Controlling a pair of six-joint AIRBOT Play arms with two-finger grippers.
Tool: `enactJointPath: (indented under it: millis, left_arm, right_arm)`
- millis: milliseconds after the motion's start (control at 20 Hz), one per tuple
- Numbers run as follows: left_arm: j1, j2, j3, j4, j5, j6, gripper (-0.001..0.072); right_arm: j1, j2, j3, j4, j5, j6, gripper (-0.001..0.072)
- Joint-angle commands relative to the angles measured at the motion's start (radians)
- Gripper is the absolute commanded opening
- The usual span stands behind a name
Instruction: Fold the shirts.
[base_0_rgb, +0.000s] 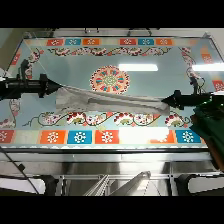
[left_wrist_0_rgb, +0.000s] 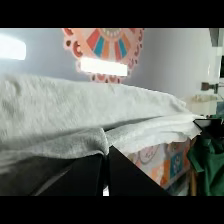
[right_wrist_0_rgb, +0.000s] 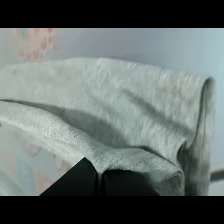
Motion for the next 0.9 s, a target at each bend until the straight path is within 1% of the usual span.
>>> enactJointPath:
  millis: [0, 50, 100, 150, 200, 250, 300, 350, 500, 550, 600, 650, 700, 750, 800, 850]
  left_arm:
    - [-0.037, -0.199, 0.168, -0.006, -0.032, 0.001, 0.0171]
    - [-0.037, -0.237, 0.212, -0.007, -0.068, -0.003, 0.041]
    - [-0.031, -0.271, 0.262, -0.007, -0.128, -0.016, 0.0638]
    - [-0.02, -0.296, 0.306, -0.008, -0.193, -0.039, 0.0717]
    - [-0.01, -0.317, 0.351, -0.007, -0.255, -0.053, 0.0715]
    - [0.002, -0.333, 0.4, -0.007, -0.312, -0.076, 0.0715]
    - [0.014, -0.341, 0.441, -0.008, -0.348, -0.098, 0.0715]
    - [0.026, -0.341, 0.473, -0.008, -0.367, -0.105, 0.0699]
    - [0.027, -0.325, 0.532, -0.01, -0.391, -0.124, 0.0695]
    - [0.017, -0.322, 0.545, -0.01, -0.404, -0.134, 0.048]
    - [0.006, -0.322, 0.558, -0.01, -0.43, -0.138, 0.0034]
    - [-0.012, -0.322, 0.566, -0.01, -0.443, -0.137, -0.0004]
    - [-0.039, -0.32, 0.568, -0.01, -0.449, -0.14, -0.0005]
    - [-0.069, -0.318, 0.568, -0.006, -0.453, -0.14, -0.0005]
    - [-0.103, -0.318, 0.568, -0.006, -0.455, -0.141, -0.0006]
    - [-0.151, -0.319, 0.568, -0.005, -0.451, -0.141, -0.0006]
  right_arm:
    - [0.027, -0.045, 0.023, -0.003, -0.069, -0.016, 0.0141]
    - [0.018, -0.04, 0.029, -0.014, -0.049, -0.033, 0.0331]
    - [-0.003, -0.031, 0.047, -0.027, -0.009, -0.045, 0.0477]
    - [-0.027, -0.023, 0.074, -0.049, 0.033, -0.045, 0.054]
    - [-0.054, -0.016, 0.113, -0.091, 0.066, -0.044, 0.0613]
    - [-0.079, -0.013, 0.147, -0.14, 0.073, -0.04, 0.0649]
    - [-0.098, -0.014, 0.173, -0.185, 0.069, -0.011, 0.0649]
    - [-0.109, -0.018, 0.179, -0.208, 0.063, 0.007, 0.0649]
    - [-0.082, -0.081, 0.179, -0.224, 0.088, 0.047, 0.0648]
    - [-0.056, -0.108, 0.179, -0.222, 0.106, 0.047, 0.0648]
    - [-0.022, -0.138, 0.179, -0.212, 0.118, 0.047, 0.0647]
    - [0.018, -0.164, 0.179, -0.196, 0.117, 0.047, 0.0638]
    - [0.053, -0.184, 0.18, -0.171, 0.121, 0.048, 0.0569]
    - [0.084, -0.198, 0.18, -0.133, 0.121, 0.046, 0.046]
    - [0.111, -0.207, 0.182, -0.087, 0.121, 0.042, 0.0367]
    - [0.127, -0.205, 0.184, -0.053, 0.122, 0.032, 0.0125]
